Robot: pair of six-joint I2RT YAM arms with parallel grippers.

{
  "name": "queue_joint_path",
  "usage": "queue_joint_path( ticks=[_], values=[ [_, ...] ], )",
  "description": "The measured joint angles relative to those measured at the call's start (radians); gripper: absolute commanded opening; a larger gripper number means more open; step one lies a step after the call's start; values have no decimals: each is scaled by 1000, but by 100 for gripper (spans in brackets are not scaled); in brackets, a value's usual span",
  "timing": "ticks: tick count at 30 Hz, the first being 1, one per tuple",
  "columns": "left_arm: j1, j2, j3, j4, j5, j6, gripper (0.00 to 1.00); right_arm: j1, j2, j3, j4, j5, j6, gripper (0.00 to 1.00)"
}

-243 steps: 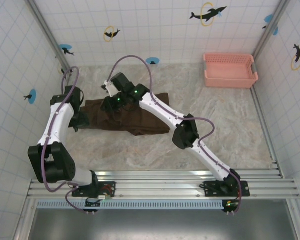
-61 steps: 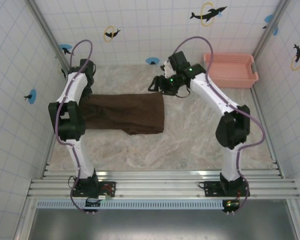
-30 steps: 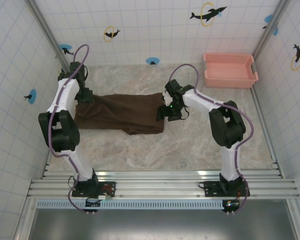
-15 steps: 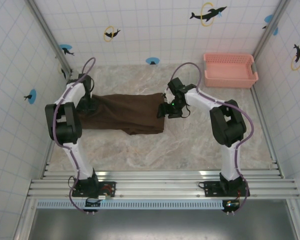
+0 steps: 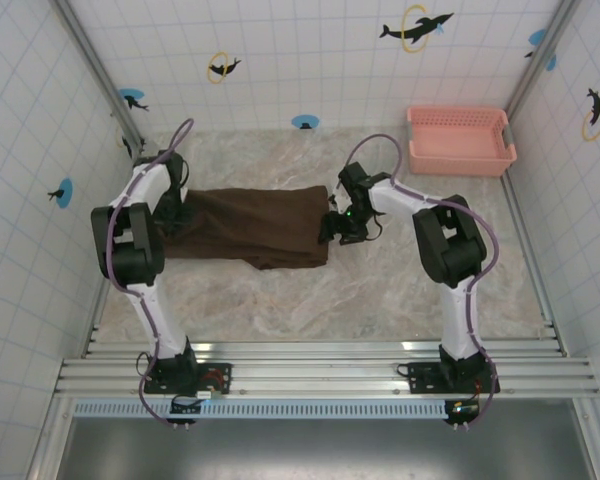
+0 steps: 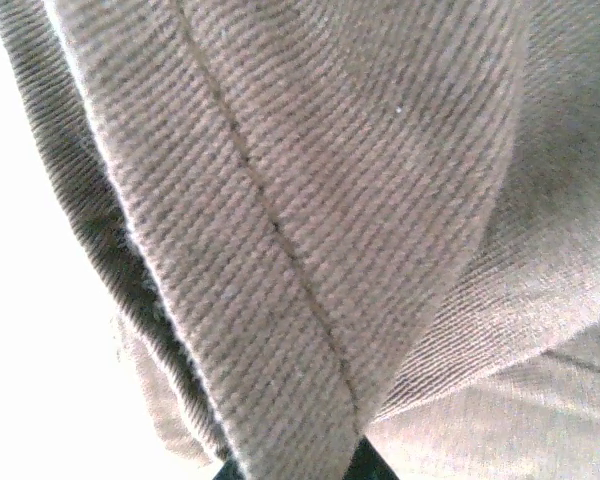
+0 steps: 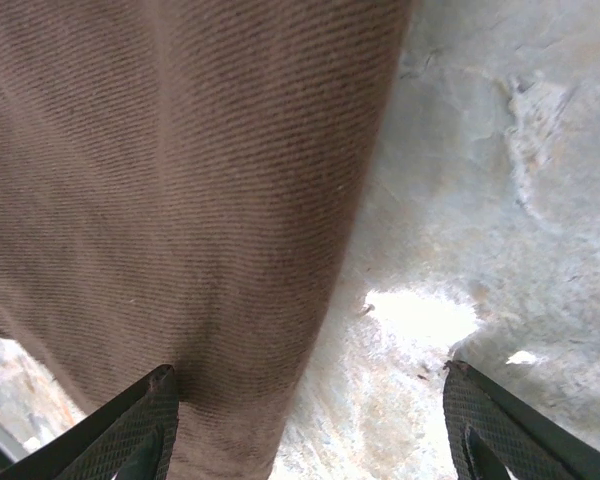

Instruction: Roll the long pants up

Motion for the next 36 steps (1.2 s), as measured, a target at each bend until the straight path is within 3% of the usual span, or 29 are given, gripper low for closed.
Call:
queue_joint_path(
  ticks=[5,11,13,15,18,19,26,33,36],
  values=[
    [51,-91,-1,-51,24,48,0,0,22,26,-3,-19,-10,65],
    [187,-154,-40,-73,53,65,0,0,50,55,-8,-47,-28,59],
    [247,-156,-64,-73,67,66,20,1,52,56,-9,-49,-37,57],
    [297,-150,-81,-77,73,66,25,2,54,57,-10,-49,-45,56],
    [347,-118,-81,-81,81,61,45,5,56,57,-13,-51,-56,55],
    [351,-103,-82,-82,87,60,96,7,56,60,-16,-52,-60,55],
    [342,-106,-130,-58,156,18,97,34,66,96,-76,-12,-95,58],
    [269,-419,-319,43,247,-98,97,45,65,234,-211,91,-138,63],
    [225,-477,-369,91,294,-182,98,39,78,353,-237,98,-138,64]
  ],
)
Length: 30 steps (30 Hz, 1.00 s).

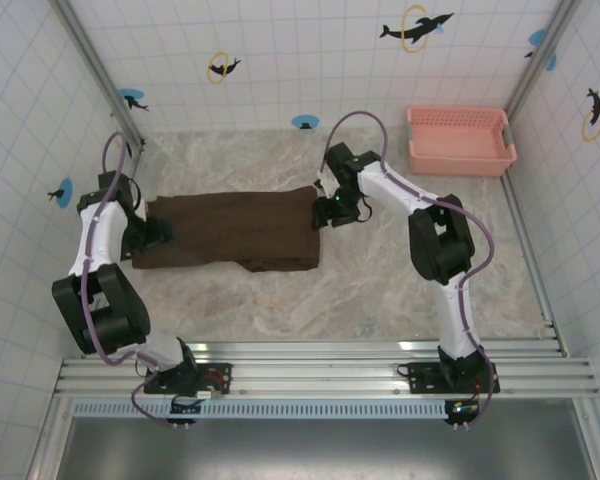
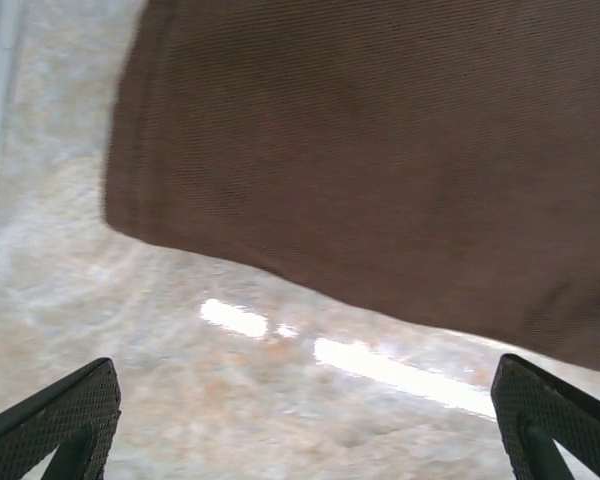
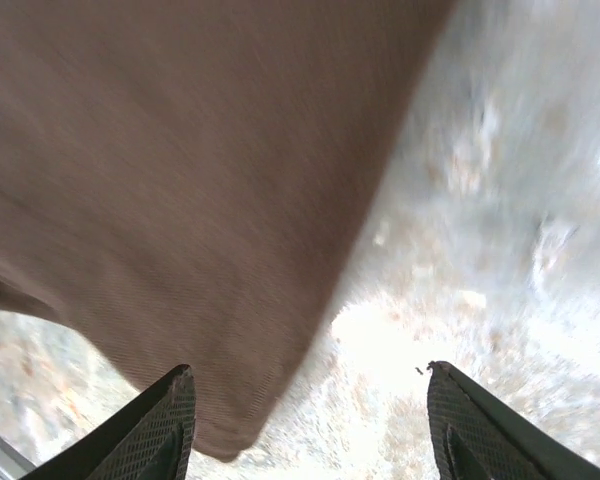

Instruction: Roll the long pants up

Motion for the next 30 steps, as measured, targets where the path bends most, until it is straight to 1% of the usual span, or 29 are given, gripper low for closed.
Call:
queue_joint_path(
  ticks=[3,6,9,12,16,19,20,21,22,24,26,30],
  values=[
    [-26,58,-3,32,17,-75,97,-10,73,174,-11,-14,11,64],
    [-76,167,23,42,8,-124,98,-20,211,372,-19,-29,24,64],
    [-137,264,65,48,-10,-158,97,-26,344,507,-38,-33,45,63],
    [-183,329,113,50,-34,-187,98,-27,434,563,-62,-13,61,63],
    [-206,392,171,45,-63,-205,97,-30,444,595,-71,7,80,58],
    [-207,441,211,40,-82,-212,98,-26,456,595,-80,16,88,45],
    [-207,459,222,36,-87,-217,97,-25,462,597,-84,18,91,38],
    [-207,482,237,28,-89,-222,98,-25,464,600,-85,21,93,29],
    [-209,500,250,19,-92,-224,97,-24,465,600,-89,24,88,25],
    [-215,533,296,-18,-99,-229,97,-21,472,601,-97,28,89,12],
    [-222,574,355,-53,-105,-230,97,-17,473,602,-104,32,80,6],
    [-246,674,517,-134,-121,-226,97,-11,473,603,-122,63,66,4]
  ],
)
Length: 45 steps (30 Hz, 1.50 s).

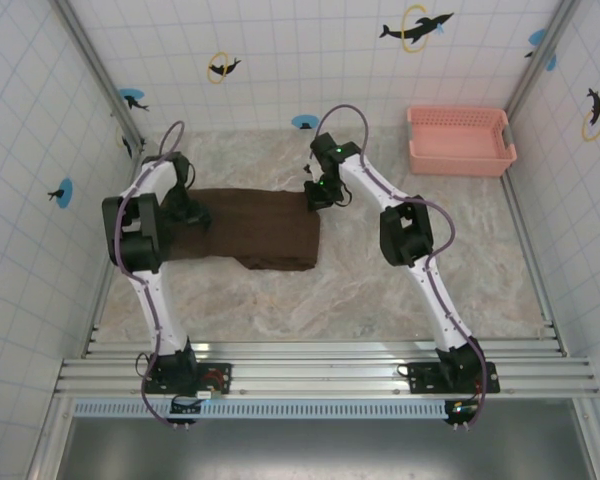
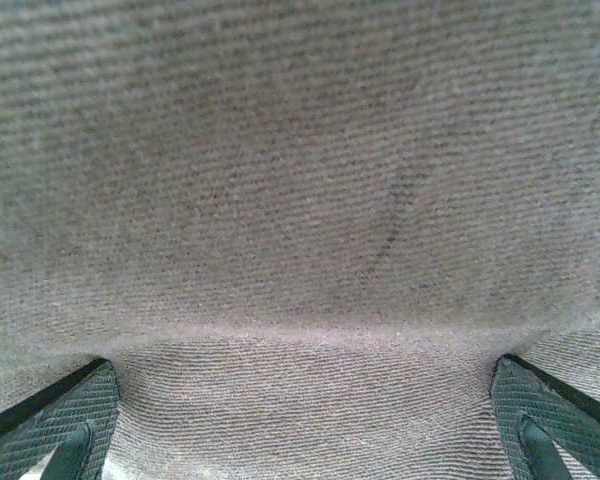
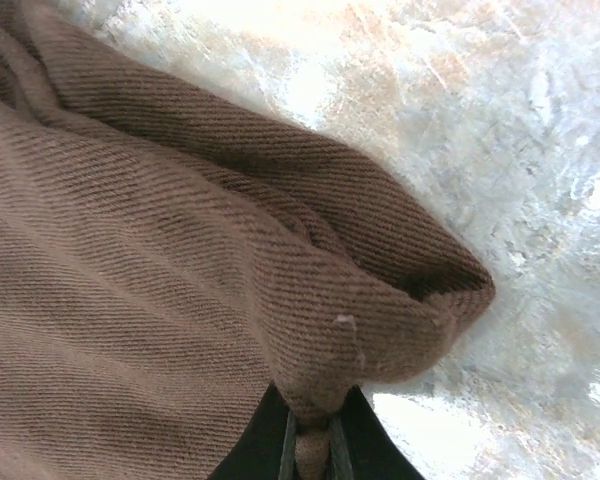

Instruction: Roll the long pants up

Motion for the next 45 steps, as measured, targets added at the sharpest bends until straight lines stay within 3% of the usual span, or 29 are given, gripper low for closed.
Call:
queue_joint_path(
  ticks=[5,12,21,23,26,30,37,45],
  values=[
    [-52,169,291,-98,-13,22,97,0,-48,-74,-14,54,-26,4],
    [-166,444,796,-171,65,48,98,-13,-273,-465,5,93,-54,5],
    [-263,454,815,-60,264,-8,98,30,-545,-940,107,1,60,9],
    [-274,458,821,-24,311,-28,97,75,-569,-981,114,-24,100,20],
    [-292,465,823,35,370,-53,97,156,-580,-1007,105,-74,152,44],
    [-311,480,831,109,462,-78,98,246,-595,-1009,96,-117,198,59],
    [-304,486,830,158,576,-70,98,231,-711,-1002,-14,-69,129,65],
    [-282,398,728,193,599,27,97,244,-872,-935,-119,164,-129,67]
  ],
)
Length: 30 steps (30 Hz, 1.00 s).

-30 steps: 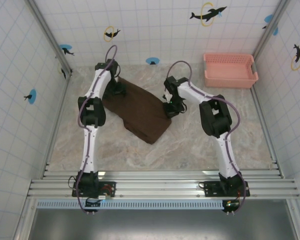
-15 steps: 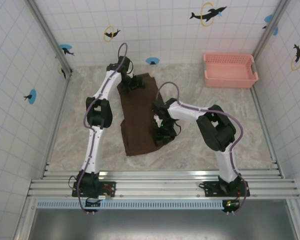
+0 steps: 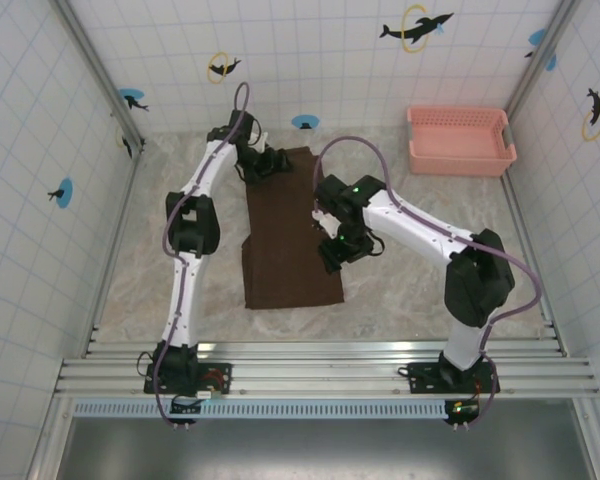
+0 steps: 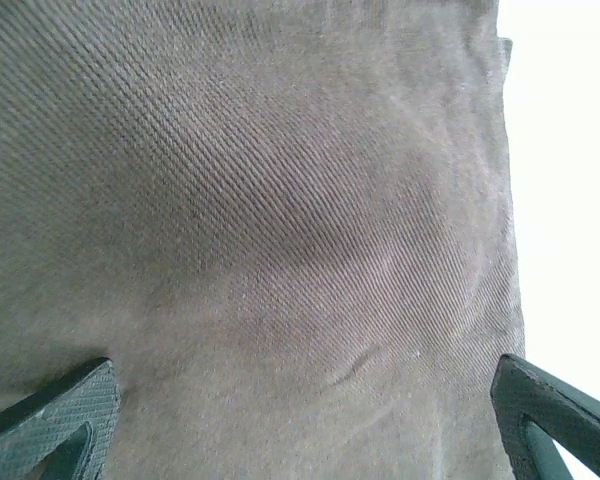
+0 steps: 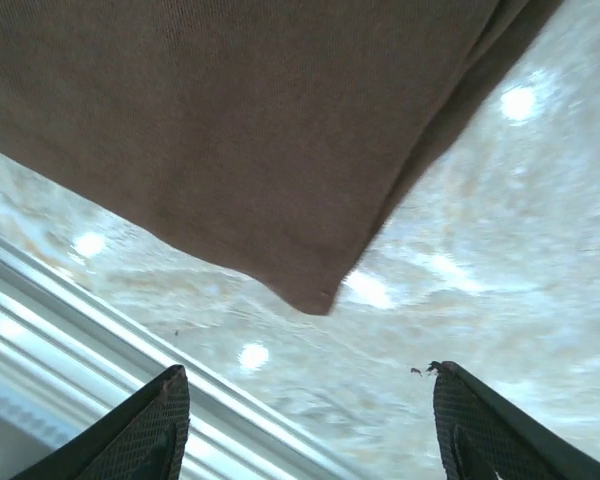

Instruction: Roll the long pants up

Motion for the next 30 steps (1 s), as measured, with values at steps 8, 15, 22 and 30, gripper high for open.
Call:
queue_joint_path(
  ticks=[8,15,22,30],
  values=[
    [3,-585,-370,87,-208,161,97,92,-14,5,0,248,-239,68],
    [189,-1418,-1260,626,-166,-81,97,99,-55,-43,98,278,-337,69],
    [-67,-1298,-1236,241,-490,166,93,177,-146,-296,234,222,-459,68],
    [-60,-1496,-1276,1,-820,263,97,309,-150,-441,398,211,-510,65]
  ],
)
